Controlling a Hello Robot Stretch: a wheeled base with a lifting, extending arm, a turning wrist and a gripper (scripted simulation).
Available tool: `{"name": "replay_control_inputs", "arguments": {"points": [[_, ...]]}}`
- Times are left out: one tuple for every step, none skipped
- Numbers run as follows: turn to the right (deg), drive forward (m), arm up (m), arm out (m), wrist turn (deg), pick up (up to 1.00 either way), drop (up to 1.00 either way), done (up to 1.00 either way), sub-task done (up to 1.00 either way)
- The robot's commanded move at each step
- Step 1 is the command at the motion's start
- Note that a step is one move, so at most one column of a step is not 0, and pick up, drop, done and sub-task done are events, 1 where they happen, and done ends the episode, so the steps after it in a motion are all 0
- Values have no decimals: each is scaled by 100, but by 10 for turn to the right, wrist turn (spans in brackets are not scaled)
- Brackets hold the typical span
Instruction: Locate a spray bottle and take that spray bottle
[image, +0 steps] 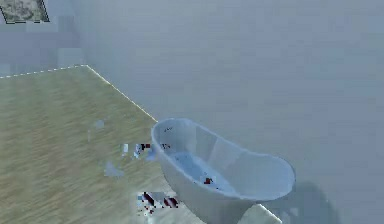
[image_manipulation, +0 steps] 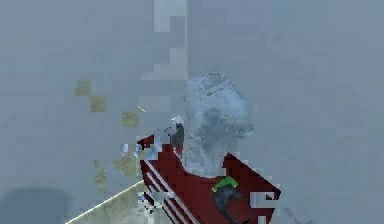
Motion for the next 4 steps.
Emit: {"name": "replay_control_inputs", "arguments": {"points": [[450,0,0,0,0,0,0,0,0],[180,0,0,0,0,0,0,0,0],[0,65,0,0,0,0,0,0,0],[-330,0,0,0,0,0,0,0,0]]}}
